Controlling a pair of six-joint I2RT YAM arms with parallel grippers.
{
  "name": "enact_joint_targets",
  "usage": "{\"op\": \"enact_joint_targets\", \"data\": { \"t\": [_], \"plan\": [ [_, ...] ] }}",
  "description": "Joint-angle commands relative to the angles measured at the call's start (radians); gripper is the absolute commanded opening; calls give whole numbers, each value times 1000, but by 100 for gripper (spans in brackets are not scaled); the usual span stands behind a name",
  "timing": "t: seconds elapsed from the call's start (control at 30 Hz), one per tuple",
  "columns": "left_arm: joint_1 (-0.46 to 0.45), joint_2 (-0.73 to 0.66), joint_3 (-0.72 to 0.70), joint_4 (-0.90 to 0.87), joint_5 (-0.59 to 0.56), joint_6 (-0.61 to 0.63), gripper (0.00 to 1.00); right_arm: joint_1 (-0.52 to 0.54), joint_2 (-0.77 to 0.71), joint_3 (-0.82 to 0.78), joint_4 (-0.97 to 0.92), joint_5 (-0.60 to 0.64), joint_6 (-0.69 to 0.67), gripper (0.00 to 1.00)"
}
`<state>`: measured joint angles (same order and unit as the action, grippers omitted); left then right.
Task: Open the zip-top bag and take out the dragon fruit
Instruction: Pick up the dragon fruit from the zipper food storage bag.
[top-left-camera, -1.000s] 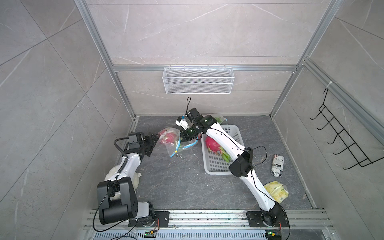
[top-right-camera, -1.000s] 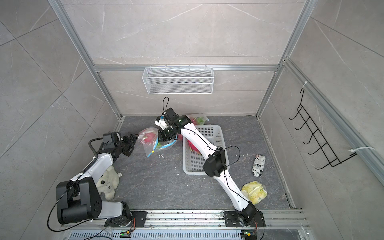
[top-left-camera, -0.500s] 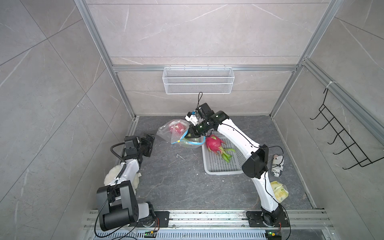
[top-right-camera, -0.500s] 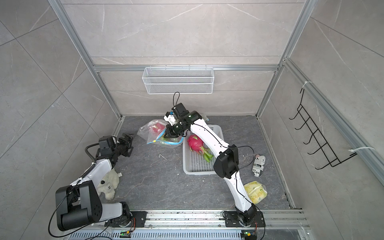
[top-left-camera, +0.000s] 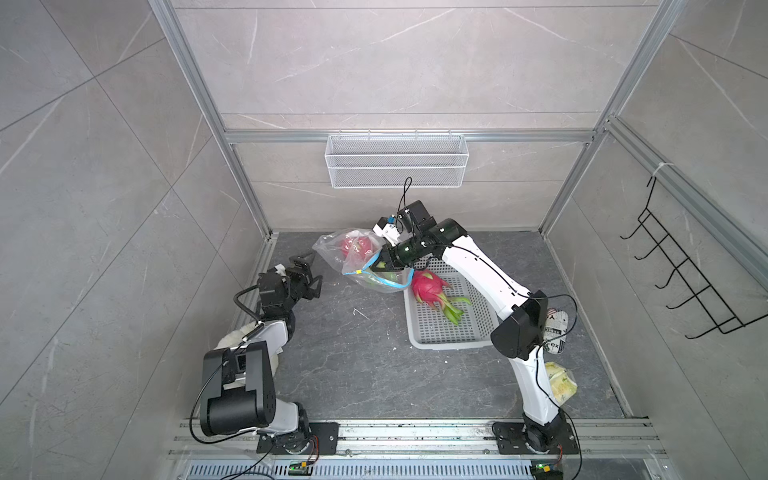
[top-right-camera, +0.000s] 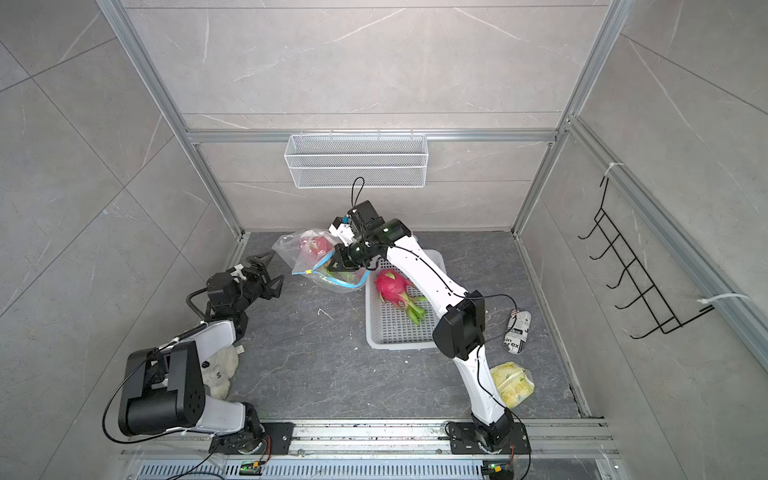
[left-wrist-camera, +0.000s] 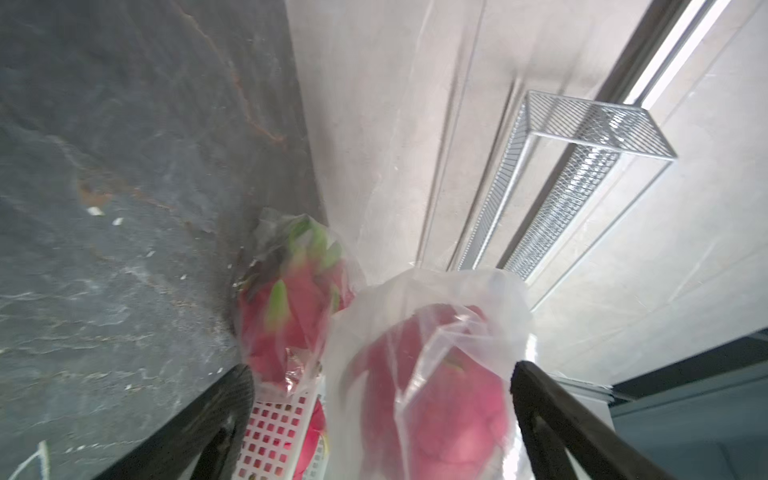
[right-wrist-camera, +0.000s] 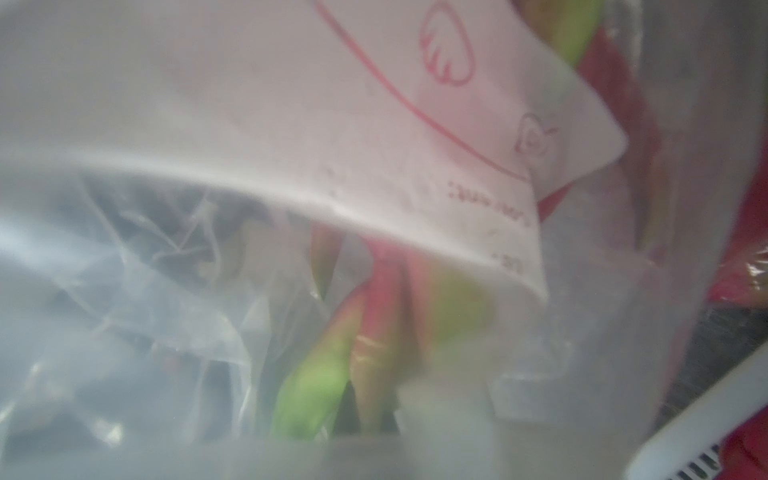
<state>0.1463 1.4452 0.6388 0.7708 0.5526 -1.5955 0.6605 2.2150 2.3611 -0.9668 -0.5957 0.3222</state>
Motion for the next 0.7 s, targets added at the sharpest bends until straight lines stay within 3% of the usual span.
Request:
{"op": "enact_joint_targets", "data": {
  "t": [0.0,0.2,0.43,0.6,0.67],
  "plan": [
    [0,-30,46,103,25,-66,99,-4,-39,-20,38,-18,-9,0],
    [-8,-44,51,45,28,-16,99,-4,-55,-51,77,-39,5,0],
    [-55,41,64,83,38,-21,96,-4,-84,-93,97,-49,3,0],
    [-70,101,136,106,49,-18,87,-4,-101,-144,131,-67,7,0],
    [-70,118,155,108,50,-5,72,-4,-110,-158,145,-69,8,0]
  ]
}}
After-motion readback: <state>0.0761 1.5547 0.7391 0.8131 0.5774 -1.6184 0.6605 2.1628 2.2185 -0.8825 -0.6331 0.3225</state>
